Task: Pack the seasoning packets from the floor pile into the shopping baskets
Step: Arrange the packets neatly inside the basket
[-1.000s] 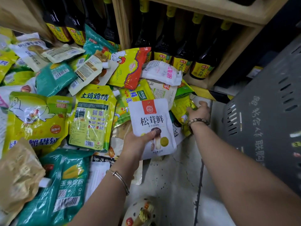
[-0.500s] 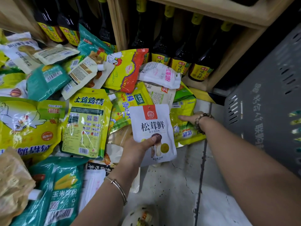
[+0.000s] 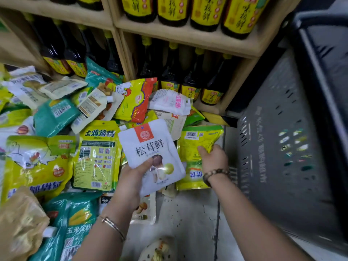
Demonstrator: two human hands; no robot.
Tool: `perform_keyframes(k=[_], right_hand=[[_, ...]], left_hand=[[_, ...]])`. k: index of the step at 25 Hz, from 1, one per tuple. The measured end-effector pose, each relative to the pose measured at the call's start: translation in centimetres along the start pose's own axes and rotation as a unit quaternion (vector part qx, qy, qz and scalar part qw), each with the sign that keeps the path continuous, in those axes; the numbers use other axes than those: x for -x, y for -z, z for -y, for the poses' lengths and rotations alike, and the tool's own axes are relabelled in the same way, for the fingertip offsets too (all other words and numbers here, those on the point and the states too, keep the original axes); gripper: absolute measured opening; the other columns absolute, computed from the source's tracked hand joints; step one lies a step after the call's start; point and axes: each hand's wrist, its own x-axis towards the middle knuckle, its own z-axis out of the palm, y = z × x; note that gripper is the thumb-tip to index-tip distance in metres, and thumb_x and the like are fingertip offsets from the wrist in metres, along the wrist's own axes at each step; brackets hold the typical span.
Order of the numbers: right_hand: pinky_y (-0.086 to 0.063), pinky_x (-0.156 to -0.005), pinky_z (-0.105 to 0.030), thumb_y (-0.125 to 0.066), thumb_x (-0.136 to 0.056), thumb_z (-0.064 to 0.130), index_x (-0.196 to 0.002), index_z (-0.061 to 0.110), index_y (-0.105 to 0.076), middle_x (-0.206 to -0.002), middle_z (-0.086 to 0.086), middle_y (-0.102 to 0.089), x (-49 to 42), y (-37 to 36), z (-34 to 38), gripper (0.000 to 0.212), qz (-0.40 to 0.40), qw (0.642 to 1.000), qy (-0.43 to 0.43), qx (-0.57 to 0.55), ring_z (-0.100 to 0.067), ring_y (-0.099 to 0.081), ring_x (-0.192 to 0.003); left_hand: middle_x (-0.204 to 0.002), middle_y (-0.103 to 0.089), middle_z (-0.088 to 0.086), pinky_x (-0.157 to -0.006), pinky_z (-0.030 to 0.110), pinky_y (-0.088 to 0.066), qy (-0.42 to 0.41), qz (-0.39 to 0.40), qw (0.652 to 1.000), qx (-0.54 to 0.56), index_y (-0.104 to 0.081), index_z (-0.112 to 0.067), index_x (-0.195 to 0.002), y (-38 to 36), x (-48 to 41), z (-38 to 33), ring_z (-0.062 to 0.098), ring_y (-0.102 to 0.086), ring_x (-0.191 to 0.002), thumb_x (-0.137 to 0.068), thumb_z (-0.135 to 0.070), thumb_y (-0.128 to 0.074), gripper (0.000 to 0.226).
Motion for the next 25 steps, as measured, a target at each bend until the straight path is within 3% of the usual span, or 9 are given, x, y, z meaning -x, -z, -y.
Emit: perform_keyframes(k=[4, 8, 12, 14, 16, 19, 21, 25], right_hand=[[-0.042, -0.069, -0.037, -0.063, -0.086, 0.024, -0.081, 0.008, -0.049, -0.091, -0.021, -0.064, 5.6, 4.8, 3.9, 0.022, -0.009, 0.990, 0.059, -0.128, -0.035, -0.060, -0.085], [-0.037, -0.059, -0.035, -0.064, -0.086, 0.025, -0.084, 0.000, -0.052, -0.077, -0.018, -0.062, 10.3, 11.0, 8.8, 0.028, -0.029, 0.972, 0.117, -0.204, -0.033, -0.056, -0.071], [-0.043, -0.063, -0.035, -0.061, -0.088, 0.030, -0.090, -0.001, -0.056, -0.084, -0.017, -0.064, 13.7, 18.0, 11.8, 0.031, -0.041, 0.961, 0.148, -0.231, -0.032, -0.058, -0.076], [-0.045, -0.065, -0.037, -0.060, -0.089, 0.026, -0.089, 0.001, -0.055, -0.080, -0.014, -0.062, 14.5, 21.7, 12.3, 0.026, -0.033, 0.948, 0.172, -0.267, -0.029, -0.055, -0.069], [-0.042, -0.061, -0.030, -0.058, -0.090, 0.023, -0.092, 0.003, -0.057, -0.077, -0.010, -0.059, 14.7, 25.8, 11.9, 0.020, -0.036, 0.936, 0.190, -0.295, -0.020, -0.049, -0.063], [-0.044, -0.070, -0.032, -0.059, -0.090, 0.023, -0.101, -0.002, -0.058, -0.097, -0.019, -0.064, 13.8, 31.6, 9.9, 0.027, -0.082, 0.933, 0.193, -0.291, -0.027, -0.058, -0.083], [-0.041, -0.067, -0.034, -0.061, -0.088, 0.023, -0.091, -0.001, -0.057, -0.089, -0.016, -0.064, 13.3, 35.0, 7.6, 0.024, -0.120, 0.933, 0.187, -0.283, -0.028, -0.058, -0.081], [-0.042, -0.061, -0.038, -0.062, -0.087, 0.024, -0.083, -0.006, -0.055, -0.080, -0.027, -0.061, 12.2, 40.2, 2.2, 0.031, -0.202, 0.940, 0.149, -0.229, -0.035, -0.055, -0.069]], left_hand=[[-0.081, -0.075, 0.002, -0.052, 0.030, -0.054, -0.037, -0.040, 0.998, -0.019, -0.071, -0.015, -0.096, 0.6, 4.3, -4.7, 0.016, -0.070, -0.063, -0.079, -0.013, -0.070, 0.018], [-0.085, -0.075, 0.004, -0.051, 0.030, -0.055, -0.075, -0.040, 0.996, -0.017, -0.069, -0.012, -0.104, -0.2, 10.6, -9.5, 0.018, -0.070, -0.065, -0.081, -0.010, -0.068, 0.023], [-0.080, -0.075, -0.002, -0.046, 0.027, -0.052, -0.148, -0.002, 0.989, -0.024, -0.069, -0.016, -0.094, -3.2, 17.3, -14.4, 0.014, -0.070, -0.062, -0.067, -0.017, -0.071, 0.028], [-0.079, -0.075, -0.005, -0.045, 0.026, -0.052, -0.184, 0.012, 0.982, -0.038, -0.070, -0.019, -0.092, -5.2, 19.8, -16.2, 0.013, -0.070, -0.062, -0.068, -0.019, -0.071, 0.024], [-0.082, -0.075, -0.005, -0.047, 0.026, -0.053, -0.212, 0.027, 0.976, -0.049, -0.069, -0.020, -0.095, -7.9, 21.9, -17.5, 0.014, -0.071, -0.066, -0.076, -0.014, -0.068, 0.020], [-0.088, -0.075, -0.001, -0.055, 0.031, -0.056, -0.232, 0.068, 0.967, -0.075, -0.069, -0.020, -0.098, -12.6, 23.8, -18.3, 0.019, -0.072, -0.074, -0.077, -0.013, -0.068, 0.022], [-0.091, -0.075, 0.001, -0.065, 0.037, -0.057, -0.219, 0.091, 0.965, -0.115, -0.070, -0.022, -0.096, -16.0, 25.1, -17.8, 0.024, -0.072, -0.079, -0.079, -0.013, -0.070, 0.020], [-0.088, -0.075, -0.004, -0.065, 0.031, -0.058, -0.220, 0.148, 0.949, -0.169, -0.070, -0.023, -0.092, -22.0, 26.6, -16.1, 0.017, -0.072, -0.077, -0.082, -0.008, -0.070, 0.019]])
